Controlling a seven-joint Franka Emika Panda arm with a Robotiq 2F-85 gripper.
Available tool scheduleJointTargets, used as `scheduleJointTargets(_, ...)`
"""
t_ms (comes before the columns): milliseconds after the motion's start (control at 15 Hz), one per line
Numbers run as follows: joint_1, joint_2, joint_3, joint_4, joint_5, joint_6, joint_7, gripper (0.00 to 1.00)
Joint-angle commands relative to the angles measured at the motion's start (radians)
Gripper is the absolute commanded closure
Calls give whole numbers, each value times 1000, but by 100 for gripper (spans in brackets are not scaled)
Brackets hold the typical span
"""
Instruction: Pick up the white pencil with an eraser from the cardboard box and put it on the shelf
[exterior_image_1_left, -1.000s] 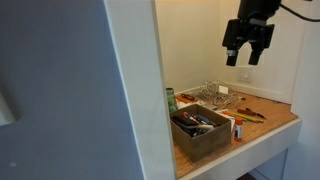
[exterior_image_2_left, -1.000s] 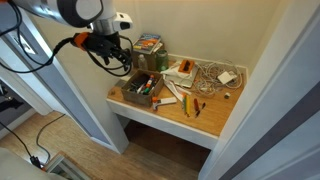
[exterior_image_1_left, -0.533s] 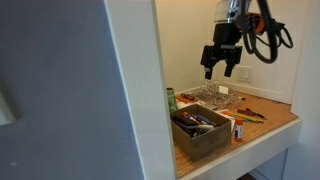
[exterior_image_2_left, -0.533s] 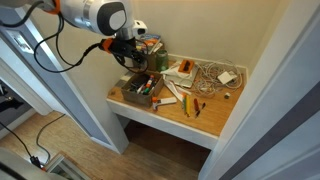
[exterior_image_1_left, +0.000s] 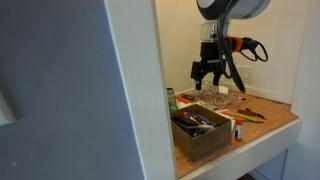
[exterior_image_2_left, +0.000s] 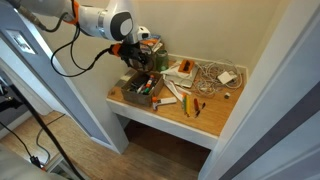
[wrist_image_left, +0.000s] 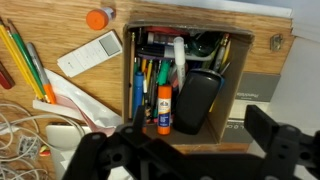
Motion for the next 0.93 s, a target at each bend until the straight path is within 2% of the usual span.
scheduleJointTargets(0, -12, 0, 12, 4, -2, -2, 2, 0)
scheduleJointTargets(267, -12, 0, 12, 6, -3, -2, 2, 0)
scheduleJointTargets(667, -16, 120, 6, 84, -23, 93, 24, 0)
scheduleJointTargets(733, -19, 143, 6, 101, -16, 101, 17, 2)
scheduleJointTargets(867, -21, 187, 7, 128, -18, 135, 17, 22)
